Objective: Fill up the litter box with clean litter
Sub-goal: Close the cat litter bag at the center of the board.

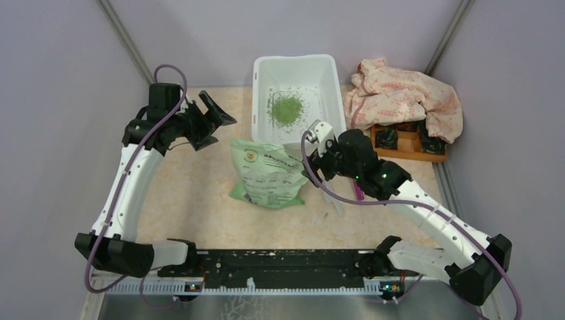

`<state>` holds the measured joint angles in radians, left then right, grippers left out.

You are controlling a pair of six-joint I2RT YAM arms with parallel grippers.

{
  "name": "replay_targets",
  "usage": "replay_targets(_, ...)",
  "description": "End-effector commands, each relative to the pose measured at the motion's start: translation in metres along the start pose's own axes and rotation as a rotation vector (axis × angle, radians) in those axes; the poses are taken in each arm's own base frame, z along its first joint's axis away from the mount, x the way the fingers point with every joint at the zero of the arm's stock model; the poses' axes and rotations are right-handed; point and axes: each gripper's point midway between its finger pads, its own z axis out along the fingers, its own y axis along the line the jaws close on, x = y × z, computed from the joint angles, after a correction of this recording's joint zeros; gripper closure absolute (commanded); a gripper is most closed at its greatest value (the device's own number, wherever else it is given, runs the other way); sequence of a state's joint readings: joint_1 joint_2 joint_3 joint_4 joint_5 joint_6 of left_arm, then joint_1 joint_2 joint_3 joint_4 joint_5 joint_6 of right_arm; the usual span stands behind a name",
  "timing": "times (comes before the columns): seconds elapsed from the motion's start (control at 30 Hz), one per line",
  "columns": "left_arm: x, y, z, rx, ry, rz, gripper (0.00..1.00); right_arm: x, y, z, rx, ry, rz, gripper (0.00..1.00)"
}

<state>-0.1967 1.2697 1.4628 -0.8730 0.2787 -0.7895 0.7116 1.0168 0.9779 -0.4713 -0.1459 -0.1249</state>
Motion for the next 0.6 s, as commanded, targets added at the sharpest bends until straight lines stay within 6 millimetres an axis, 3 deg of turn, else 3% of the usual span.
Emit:
replay_targets(0.0,0.001,0.008,0.013,-0.05,0.031,-0.022,0.02,-0.045,-0.008,0.012,0.017,-0.122,-0.073,0.27)
replay_targets(0.3,-0.001,0.015,0.021,-0.062,0.032,-0.008,0.02,-0.046,-0.011,0.046,-0.02,-0.062,-0.13,0.27)
replay_targets(0.57,0.0,0.02,0.027,-0.069,0.038,-0.007,0.02,-0.041,-0.023,0.055,0.039,-0.038,-0.144,0.29)
